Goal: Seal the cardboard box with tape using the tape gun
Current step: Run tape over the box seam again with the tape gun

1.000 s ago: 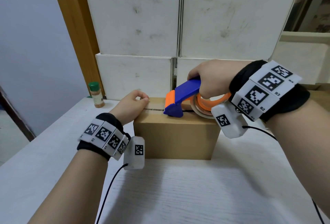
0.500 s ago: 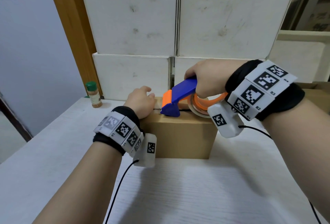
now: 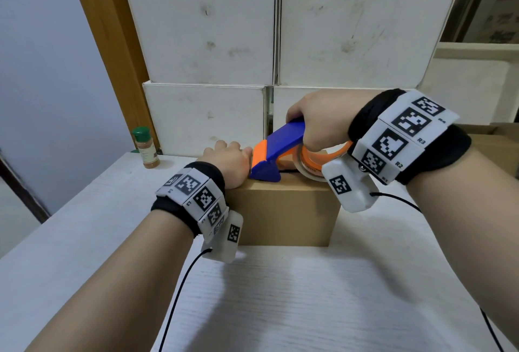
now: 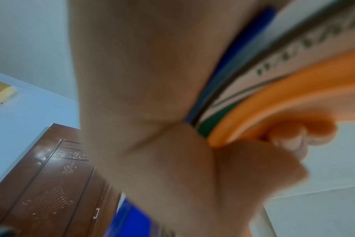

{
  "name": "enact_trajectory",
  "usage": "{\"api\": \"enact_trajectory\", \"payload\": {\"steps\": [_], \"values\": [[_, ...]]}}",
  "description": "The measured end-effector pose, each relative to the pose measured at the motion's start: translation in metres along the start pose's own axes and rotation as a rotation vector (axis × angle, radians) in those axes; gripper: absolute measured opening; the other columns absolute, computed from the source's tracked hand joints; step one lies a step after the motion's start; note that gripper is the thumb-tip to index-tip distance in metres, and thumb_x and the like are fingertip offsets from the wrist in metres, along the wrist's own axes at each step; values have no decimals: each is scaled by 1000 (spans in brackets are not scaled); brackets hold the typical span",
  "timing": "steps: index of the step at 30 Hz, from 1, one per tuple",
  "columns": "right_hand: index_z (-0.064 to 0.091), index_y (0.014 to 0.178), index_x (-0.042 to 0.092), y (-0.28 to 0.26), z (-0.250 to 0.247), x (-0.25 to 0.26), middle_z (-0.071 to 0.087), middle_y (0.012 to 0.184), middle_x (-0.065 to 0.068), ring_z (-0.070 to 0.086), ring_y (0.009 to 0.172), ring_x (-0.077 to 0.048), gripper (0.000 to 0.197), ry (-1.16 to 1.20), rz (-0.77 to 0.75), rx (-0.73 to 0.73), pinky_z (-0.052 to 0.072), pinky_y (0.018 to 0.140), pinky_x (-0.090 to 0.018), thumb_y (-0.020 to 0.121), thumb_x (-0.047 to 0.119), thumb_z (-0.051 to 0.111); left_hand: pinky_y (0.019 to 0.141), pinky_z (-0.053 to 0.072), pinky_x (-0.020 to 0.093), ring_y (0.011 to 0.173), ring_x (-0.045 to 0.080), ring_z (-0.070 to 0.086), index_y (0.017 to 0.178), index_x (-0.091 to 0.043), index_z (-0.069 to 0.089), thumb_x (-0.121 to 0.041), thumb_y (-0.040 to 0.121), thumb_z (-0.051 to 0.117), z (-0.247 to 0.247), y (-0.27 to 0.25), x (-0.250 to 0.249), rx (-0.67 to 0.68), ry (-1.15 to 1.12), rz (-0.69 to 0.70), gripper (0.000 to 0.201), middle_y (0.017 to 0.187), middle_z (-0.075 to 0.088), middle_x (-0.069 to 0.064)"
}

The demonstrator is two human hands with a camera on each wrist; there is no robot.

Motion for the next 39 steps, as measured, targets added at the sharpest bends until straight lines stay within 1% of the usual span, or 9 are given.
{"api": "enact_trajectory", "payload": {"steps": [4,10,13,17,21,26,30,35,39], "values": [[58,113,23,0,0,1,62,103,-1,59,89,-23,37,-26,1,0,48,73,-31,78,13,55,107,33,49,129,37,33,139,-20,32,-23,97,24,2,0,-4,30,119,48,42,142,35,10],[57,112,25,-12,-5,-15,61,94,0,54,79,-20,41,62,29,-20,42,66,-28,74,9,55,106,36,47,130,35,33,142,-17,26,-21,98,27,4,-3,-3,76,165,89,44,142,35,12],[57,113,27,-18,-5,-20,62,92,1,54,74,-18,43,115,32,-31,40,61,-26,73,9,55,106,37,46,128,33,33,133,-10,34,-14,99,28,0,-5,-4,78,173,121,34,137,38,14],[55,114,27,-23,-5,-21,61,91,1,51,68,-13,43,137,28,-30,36,55,-23,75,8,55,106,36,44,126,32,33,127,-9,37,-15,101,29,-3,-6,-2,73,161,128,29,135,41,14],[54,117,27,-24,-5,-23,60,94,2,52,72,-14,46,127,28,-29,38,58,-24,76,9,56,110,32,44,133,30,28,138,-12,30,-15,101,27,-4,-9,-6,70,152,132,37,142,37,12],[53,115,27,-28,-7,-19,58,88,3,50,67,-11,42,137,16,-35,34,54,-22,77,9,55,114,26,43,139,29,20,147,-15,18,-17,103,21,-4,-13,-2,93,126,121,44,147,31,11],[55,113,26,-29,-12,-8,55,83,5,46,64,-8,39,148,-10,-72,31,51,-22,77,9,54,112,25,37,137,26,24,150,-15,12,-20,104,20,-9,-21,7,99,107,98,47,147,29,10],[55,103,21,-15,-11,16,57,87,0,49,66,-14,27,155,-45,-70,36,54,-23,77,12,54,109,33,38,128,25,35,144,-15,26,-25,103,23,-17,-18,40,68,100,48,42,142,38,8],[58,107,18,-7,-10,23,60,92,-3,54,75,-20,30,151,-34,-73,42,63,-27,78,14,54,110,30,44,124,30,41,134,-16,41,-34,101,25,-25,-23,50,45,29,-67,41,136,43,11]]}}
Point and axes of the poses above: each hand's wrist, its own y-axis towards the middle knuckle, its own z-axis out of the palm, x = y × z, the point moved 10 cm from there along y, towards the middle knuckle
